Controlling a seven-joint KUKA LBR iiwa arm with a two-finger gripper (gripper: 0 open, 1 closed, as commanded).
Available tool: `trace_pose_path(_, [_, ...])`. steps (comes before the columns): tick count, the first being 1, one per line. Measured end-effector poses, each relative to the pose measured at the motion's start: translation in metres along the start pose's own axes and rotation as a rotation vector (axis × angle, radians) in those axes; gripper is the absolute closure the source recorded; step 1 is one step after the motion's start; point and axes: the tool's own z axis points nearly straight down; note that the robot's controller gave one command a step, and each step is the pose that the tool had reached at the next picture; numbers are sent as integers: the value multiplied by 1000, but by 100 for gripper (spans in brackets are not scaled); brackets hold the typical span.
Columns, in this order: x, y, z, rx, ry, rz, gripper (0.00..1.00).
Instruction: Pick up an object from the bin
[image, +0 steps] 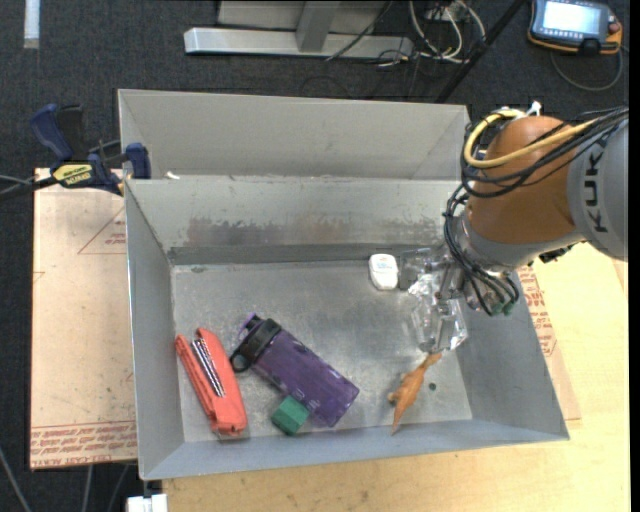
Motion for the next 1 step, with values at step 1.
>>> trace_pose_path(1, [22, -29, 48, -1, 6, -3, 0])
